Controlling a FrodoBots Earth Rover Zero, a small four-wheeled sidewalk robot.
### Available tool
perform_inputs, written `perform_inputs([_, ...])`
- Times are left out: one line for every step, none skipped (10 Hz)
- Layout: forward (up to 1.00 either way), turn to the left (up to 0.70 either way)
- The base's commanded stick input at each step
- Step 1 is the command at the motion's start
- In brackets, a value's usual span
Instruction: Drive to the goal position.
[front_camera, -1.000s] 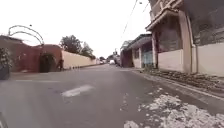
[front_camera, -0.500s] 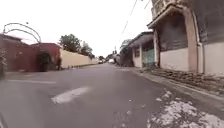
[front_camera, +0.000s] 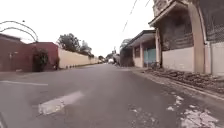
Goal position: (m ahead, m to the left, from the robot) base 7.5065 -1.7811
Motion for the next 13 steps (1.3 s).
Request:
perform_inputs([0.70,0.00])
perform_inputs([0.70,0.00])
perform_inputs([0.70,0.00])
perform_inputs([0.70,0.00])
perform_inputs([0.70,0.00])
perform_inputs([0.70,0.00])
perform_inputs([0.70,0.00])
perform_inputs([0.70,0.00])
perform_inputs([0.70,0.00])
perform_inputs([0.70,0.00])
perform_inputs([0.70,0.00])
perform_inputs([0.70,0.00])
perform_inputs([0.70,0.00])
